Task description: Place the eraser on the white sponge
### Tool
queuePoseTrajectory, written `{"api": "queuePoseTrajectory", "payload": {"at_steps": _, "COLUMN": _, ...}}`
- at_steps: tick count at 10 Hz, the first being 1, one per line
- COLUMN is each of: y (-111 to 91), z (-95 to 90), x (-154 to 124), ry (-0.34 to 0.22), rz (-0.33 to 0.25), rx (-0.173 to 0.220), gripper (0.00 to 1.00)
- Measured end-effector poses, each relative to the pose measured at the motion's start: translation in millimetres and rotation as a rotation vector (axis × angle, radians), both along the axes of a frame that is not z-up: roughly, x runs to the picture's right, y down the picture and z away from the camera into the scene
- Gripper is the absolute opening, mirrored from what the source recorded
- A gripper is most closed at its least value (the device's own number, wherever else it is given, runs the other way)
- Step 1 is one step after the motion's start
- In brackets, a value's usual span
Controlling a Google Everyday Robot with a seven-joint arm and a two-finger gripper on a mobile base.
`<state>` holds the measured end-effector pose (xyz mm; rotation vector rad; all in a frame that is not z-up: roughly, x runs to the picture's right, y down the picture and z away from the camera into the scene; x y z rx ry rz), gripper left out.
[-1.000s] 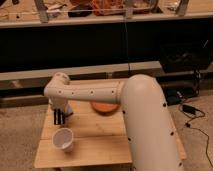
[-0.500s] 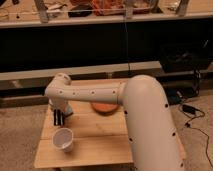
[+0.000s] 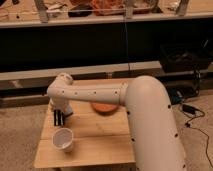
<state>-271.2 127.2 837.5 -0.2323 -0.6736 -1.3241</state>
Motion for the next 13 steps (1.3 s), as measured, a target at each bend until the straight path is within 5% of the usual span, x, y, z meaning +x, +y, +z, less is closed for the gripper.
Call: {"api": "queuePoseTrajectory", "payload": {"at_steps": 13, "y": 2.4, "z": 1.3, "x": -0.2, "ry": -0.048, "rz": -0.007, "rx": -0.015, "gripper": 0.11}}
